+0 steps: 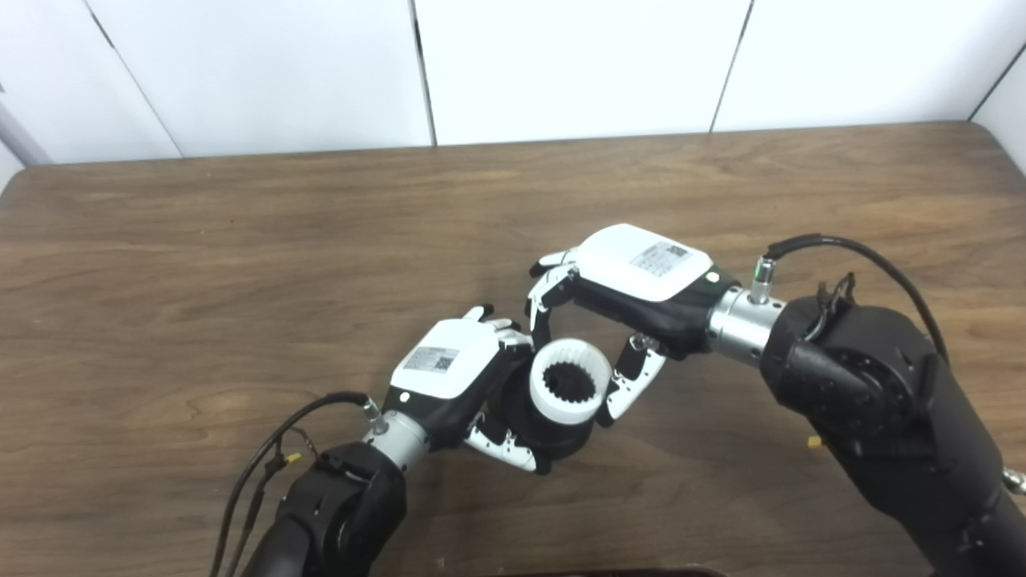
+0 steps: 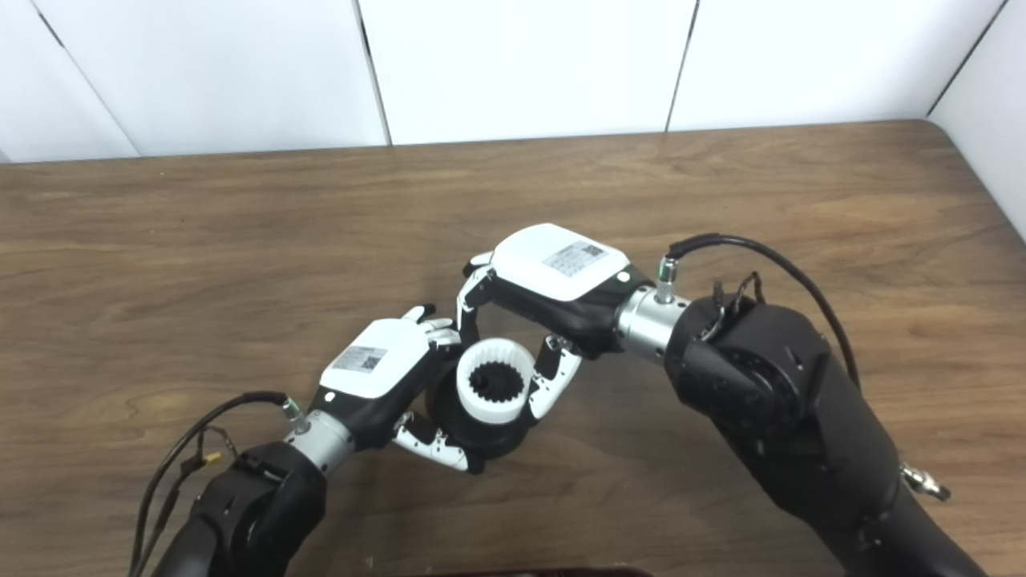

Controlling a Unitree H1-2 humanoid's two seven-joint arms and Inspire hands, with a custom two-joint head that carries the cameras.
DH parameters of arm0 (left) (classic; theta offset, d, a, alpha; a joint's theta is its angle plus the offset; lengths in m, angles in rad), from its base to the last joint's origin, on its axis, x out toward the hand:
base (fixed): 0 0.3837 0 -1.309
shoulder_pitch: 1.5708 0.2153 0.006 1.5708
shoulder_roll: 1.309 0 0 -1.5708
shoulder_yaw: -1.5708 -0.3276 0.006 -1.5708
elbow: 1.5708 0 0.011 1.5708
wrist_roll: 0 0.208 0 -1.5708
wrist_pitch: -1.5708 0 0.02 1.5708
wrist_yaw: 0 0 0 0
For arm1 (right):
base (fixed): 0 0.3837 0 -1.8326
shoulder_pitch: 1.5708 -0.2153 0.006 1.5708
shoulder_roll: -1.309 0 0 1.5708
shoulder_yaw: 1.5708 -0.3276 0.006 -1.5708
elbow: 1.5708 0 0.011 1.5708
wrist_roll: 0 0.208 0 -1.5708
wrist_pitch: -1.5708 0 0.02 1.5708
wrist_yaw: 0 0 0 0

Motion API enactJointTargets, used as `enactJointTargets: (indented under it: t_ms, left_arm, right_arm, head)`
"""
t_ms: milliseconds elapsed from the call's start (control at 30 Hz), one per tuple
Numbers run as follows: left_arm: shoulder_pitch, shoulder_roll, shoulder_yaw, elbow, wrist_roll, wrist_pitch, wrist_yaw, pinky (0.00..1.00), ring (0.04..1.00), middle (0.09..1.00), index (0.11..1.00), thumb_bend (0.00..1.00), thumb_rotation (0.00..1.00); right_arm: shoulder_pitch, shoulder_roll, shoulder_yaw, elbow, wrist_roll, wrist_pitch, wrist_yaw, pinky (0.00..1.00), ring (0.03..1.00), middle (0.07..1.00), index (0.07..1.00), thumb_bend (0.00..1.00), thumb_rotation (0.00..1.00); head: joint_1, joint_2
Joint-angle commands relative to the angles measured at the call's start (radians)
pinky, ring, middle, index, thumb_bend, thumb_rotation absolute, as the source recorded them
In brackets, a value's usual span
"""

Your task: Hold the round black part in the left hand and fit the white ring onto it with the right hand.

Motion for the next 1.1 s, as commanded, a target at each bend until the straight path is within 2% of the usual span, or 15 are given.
enactJointTargets:
  t_ms: [0, 400, 1067]
  left_arm:
    - [-0.009, 0.001, -0.012, 0.018, 0.018, 0.005, -0.035, 1.00, 0.898, 0.782, 0.478, 0.53, 0.06]
    - [-0.006, -0.003, -0.015, 0.012, 0.026, 0.003, -0.032, 1.00, 0.890, 0.778, 0.478, 0.53, 0.06]
    - [-0.005, -0.014, -0.011, 0.012, 0.023, 0.012, -0.039, 1.00, 0.888, 0.775, 0.478, 0.53, 0.06]
  right_arm:
    - [-0.010, 0.005, -0.006, 0.001, -0.013, -0.036, -0.032, 0.88, 0.886, 0.753, 0.481, 0.53, 0.14]
    - [0.028, 0.020, 0.003, 0.064, -0.030, -0.099, -0.080, 0.89, 0.895, 0.776, 0.482, 0.52, 0.14]
    - [0.038, 0.045, 0.020, 0.111, -0.051, -0.141, -0.107, 0.89, 0.899, 0.777, 0.482, 0.52, 0.14]
  head:
    - [-0.001, 0.002]
    - [0.004, 0.007]
    - [0.008, 0.011]
